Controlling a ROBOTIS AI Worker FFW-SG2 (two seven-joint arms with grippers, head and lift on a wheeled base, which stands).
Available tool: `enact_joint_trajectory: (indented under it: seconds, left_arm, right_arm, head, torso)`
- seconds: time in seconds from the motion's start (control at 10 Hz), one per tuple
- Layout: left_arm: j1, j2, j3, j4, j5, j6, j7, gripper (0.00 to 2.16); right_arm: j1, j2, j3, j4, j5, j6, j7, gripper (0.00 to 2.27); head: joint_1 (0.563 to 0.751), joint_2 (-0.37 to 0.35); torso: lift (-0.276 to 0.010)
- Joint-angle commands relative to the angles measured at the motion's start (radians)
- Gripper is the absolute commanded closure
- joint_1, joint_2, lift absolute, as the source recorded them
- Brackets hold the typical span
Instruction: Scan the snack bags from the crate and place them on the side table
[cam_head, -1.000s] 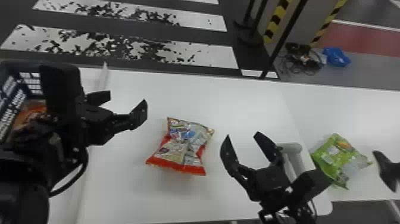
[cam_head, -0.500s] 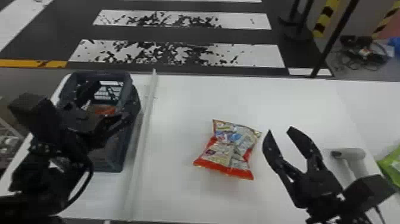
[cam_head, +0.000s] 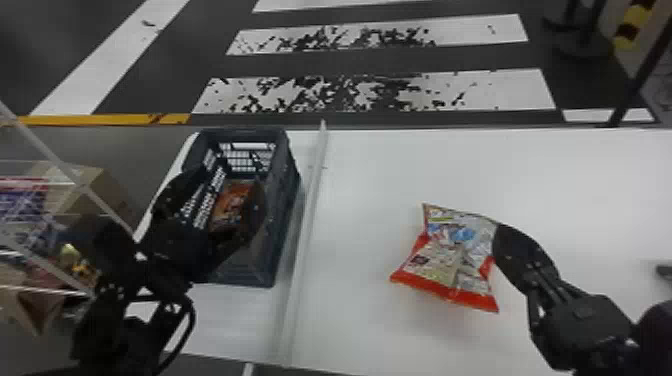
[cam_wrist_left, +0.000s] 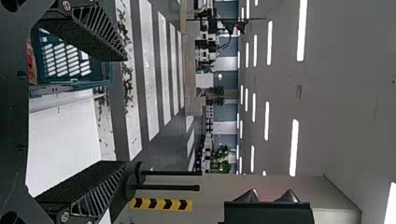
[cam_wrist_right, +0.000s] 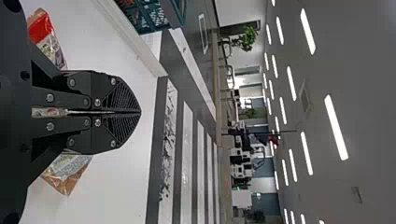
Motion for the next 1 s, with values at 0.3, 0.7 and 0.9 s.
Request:
enact_joint_trajectory:
  seconds: [0.3, 0.7, 0.9]
  left_arm:
    - [0.033, -0.003, 0.009, 0.003, 0.036, 0.0, -0.039, 0.09]
    - [0.042, -0.003, 0.016, 0.016, 0.046, 0.0, -0.058, 0.1]
    - [0.042, -0.003, 0.022, 0.025, 0.06, 0.0, -0.067, 0.1]
  right_arm:
    - [-0.112, -0.035, 0.103, 0.065, 0.108, 0.226, 0.046, 2.14]
    - [-0.222, -0.035, 0.133, 0.253, 0.167, 0.251, 0.053, 2.14]
    - [-0.227, -0.035, 0.136, 0.3, 0.185, 0.245, 0.067, 2.14]
  head:
    - [0.695, 0.276]
    - [0.695, 0.295]
    - [0.695, 0.294]
  torso:
    - [-0.094]
    - [-0.094]
    - [-0.094]
